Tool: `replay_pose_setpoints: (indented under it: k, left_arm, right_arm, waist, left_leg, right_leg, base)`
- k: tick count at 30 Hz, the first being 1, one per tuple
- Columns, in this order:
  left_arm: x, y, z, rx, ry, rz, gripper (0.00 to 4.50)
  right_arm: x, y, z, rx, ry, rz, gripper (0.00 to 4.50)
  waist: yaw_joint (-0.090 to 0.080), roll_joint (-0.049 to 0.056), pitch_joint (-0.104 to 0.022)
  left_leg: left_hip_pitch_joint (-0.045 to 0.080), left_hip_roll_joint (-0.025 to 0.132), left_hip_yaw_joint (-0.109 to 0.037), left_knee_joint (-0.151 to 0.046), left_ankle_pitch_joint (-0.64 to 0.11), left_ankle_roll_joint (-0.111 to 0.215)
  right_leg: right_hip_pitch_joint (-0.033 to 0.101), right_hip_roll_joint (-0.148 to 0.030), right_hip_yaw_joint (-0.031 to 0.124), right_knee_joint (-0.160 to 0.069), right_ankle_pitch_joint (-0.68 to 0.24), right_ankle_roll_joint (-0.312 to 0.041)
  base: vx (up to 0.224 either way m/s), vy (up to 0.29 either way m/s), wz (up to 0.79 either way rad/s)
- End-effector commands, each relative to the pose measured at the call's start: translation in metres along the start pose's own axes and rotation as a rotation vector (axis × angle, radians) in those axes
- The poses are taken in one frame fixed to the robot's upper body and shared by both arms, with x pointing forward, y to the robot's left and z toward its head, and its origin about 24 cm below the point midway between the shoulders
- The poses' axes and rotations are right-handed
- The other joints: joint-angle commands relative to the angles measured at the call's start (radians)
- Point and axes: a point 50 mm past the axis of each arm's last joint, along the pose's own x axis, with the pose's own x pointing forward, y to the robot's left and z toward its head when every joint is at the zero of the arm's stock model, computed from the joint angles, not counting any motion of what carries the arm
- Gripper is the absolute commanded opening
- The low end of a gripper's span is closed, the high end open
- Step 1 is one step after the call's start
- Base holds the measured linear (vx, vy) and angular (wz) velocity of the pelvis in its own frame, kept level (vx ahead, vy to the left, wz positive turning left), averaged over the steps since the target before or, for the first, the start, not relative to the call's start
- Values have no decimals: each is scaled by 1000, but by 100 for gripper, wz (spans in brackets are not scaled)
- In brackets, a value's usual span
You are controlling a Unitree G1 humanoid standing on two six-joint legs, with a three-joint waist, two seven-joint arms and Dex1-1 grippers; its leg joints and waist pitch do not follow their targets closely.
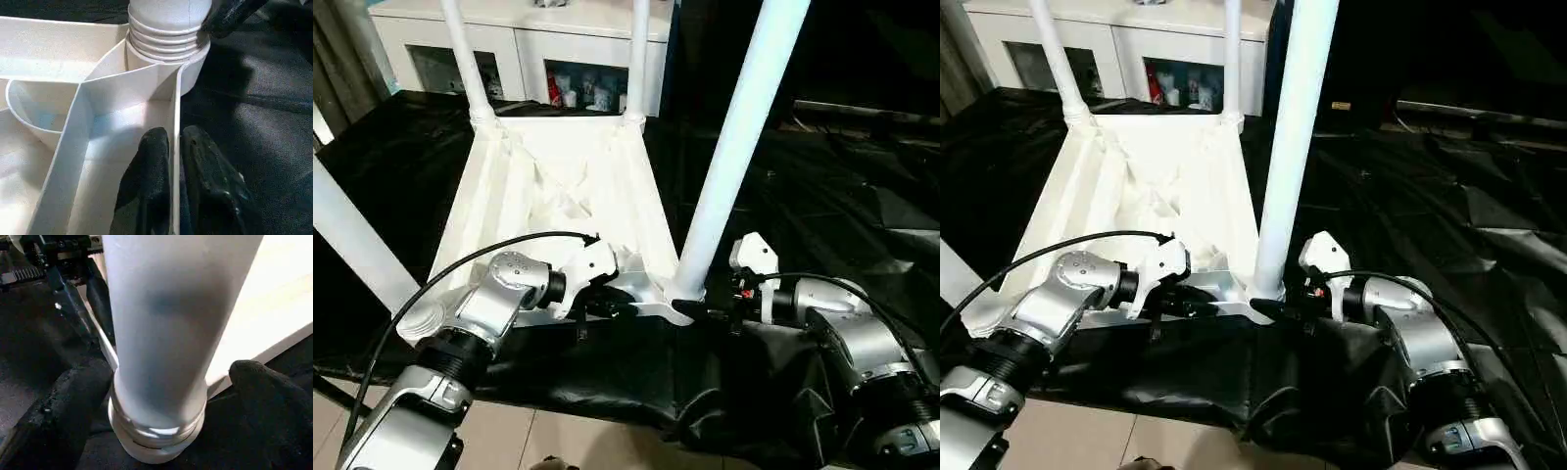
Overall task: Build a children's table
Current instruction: Rotate leg to tighten
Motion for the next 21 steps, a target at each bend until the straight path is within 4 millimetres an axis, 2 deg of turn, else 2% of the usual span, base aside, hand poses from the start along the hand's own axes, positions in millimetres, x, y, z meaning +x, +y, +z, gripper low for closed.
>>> replay_pose_setpoints:
  k: [1, 5, 8, 11, 14, 21]
  left_arm:
    - [2, 1, -10, -27, 56, 16, 101]
    - [1, 2, -12, -35, 64, 16, 101]
    - [-1, 2, -12, -43, 67, 2, 66]
    - [-1, 2, -13, -44, 81, -10, 49]
    - [0, 2, -14, -49, 90, -26, 16]
    - [1, 0, -11, -42, 82, -49, 7]
  right_arm:
    - [1, -2, 4, -18, 0, -1, 450]
    - [2, -3, 3, -19, -4, 0, 450]
    - [2, -3, 3, -20, -3, -1, 450]
    - [1, -5, 3, -22, 4, -6, 450]
    - [2, -7, 2, -25, 16, -17, 450]
    - [7, -7, 3, -37, 18, -17, 450]
  waist:
    - [0, -5, -60]
    - [-1, -5, -59]
    - [-1, -2, -57]
    - [-4, -1, -57]
    - [-4, 1, -58]
    - [-6, 3, -60]
  left_leg:
    - [30, 79, -38, -79, -236, 17]
    - [30, 78, -39, -80, -255, 12]
    - [30, 79, -41, -83, -271, 3]
    - [31, 79, -42, -84, -284, -4]
    - [30, 79, -42, -84, -280, -4]
    - [30, 80, -41, -85, -268, 3]
  right_leg:
    - [26, -86, 50, -74, -154, -268]
    - [25, -88, 51, -79, -197, -258]
    - [23, -88, 51, -82, -226, -250]
    - [21, -87, 51, -84, -234, -249]
    - [22, -87, 51, -82, -222, -251]
    - [22, -86, 50, -79, -178, -267]
  base:
    - [0, 0, 0]
    - [0, 0, 0]
    - [0, 0, 0]
    - [0, 0, 0]
    - [0, 0, 0]
    - [0, 0, 0]
